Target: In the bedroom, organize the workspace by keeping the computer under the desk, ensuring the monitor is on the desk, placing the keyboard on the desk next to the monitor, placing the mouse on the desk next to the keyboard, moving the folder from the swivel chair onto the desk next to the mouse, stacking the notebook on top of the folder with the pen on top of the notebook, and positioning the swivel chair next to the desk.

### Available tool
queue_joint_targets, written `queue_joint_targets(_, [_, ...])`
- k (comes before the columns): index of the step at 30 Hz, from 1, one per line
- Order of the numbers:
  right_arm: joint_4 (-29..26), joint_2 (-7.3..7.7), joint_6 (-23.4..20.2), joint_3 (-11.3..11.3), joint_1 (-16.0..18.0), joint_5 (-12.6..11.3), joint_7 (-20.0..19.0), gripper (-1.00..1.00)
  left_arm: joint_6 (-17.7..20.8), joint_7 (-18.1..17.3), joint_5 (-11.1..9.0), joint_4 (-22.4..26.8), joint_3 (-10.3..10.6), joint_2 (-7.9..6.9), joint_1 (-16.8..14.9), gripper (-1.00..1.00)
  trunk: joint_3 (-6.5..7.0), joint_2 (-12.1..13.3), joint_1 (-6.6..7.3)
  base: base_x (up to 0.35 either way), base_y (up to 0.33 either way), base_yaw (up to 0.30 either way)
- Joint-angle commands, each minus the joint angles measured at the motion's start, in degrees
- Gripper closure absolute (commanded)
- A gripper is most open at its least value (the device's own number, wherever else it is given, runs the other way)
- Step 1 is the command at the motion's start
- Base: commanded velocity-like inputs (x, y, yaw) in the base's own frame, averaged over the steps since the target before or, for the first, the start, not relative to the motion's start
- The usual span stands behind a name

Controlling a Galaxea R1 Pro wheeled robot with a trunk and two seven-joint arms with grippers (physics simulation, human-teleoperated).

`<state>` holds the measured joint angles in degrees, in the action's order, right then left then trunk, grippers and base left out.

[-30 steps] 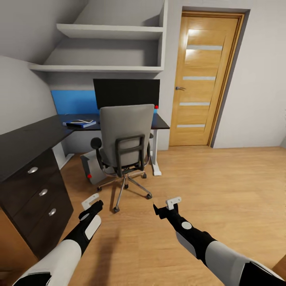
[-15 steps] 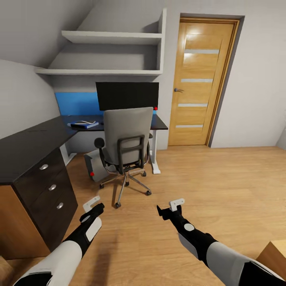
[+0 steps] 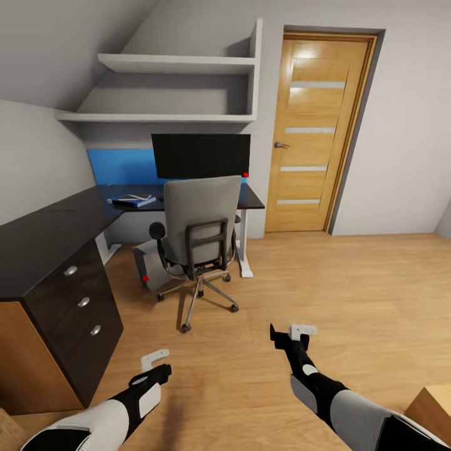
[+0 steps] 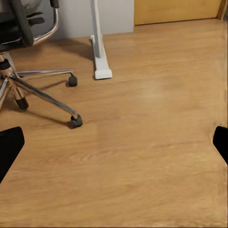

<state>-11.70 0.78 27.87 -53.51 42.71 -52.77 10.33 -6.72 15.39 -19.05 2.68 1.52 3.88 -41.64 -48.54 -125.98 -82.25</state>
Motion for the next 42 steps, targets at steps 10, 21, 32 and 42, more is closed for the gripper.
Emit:
queue_joint_targets(10, [0.8,0.01,4.2,-0.6,-7.2,-1.4,0.7,-1.0,-4.9,-0.1,2.0,-1.4,0.3,-0.1,6.6,-1.0,1.75,4.0,2.21,0.0,0.0,0.0])
queue_joint_targets(21, [5.7,0.08,14.8,-0.5,-16.0,-1.4,0.7,-1.0,-9.0,-0.1,2.1,-1.5,0.3,-3.43,14.2,-1.0,3.72,8.4,4.63,0.0,0.0,0.0])
queue_joint_targets(32, [7.9,0.1,23.5,-0.5,-22.8,-1.4,0.7,-1.0,-15.7,-0.1,2.0,-1.5,0.3,-4.47,21.4,-1.0,5.7,12.8,7.05,0.0,0.0,0.0])
queue_joint_targets(42, [10.0,-1.3,32.1,-0.5,-31.3,-1.5,0.8,-1.0,-30.8,-5.3,2.2,-1.5,0.4,-5.68,31.8,-1.0,7.49,16.8,9.24,0.0,0.0,0.0])
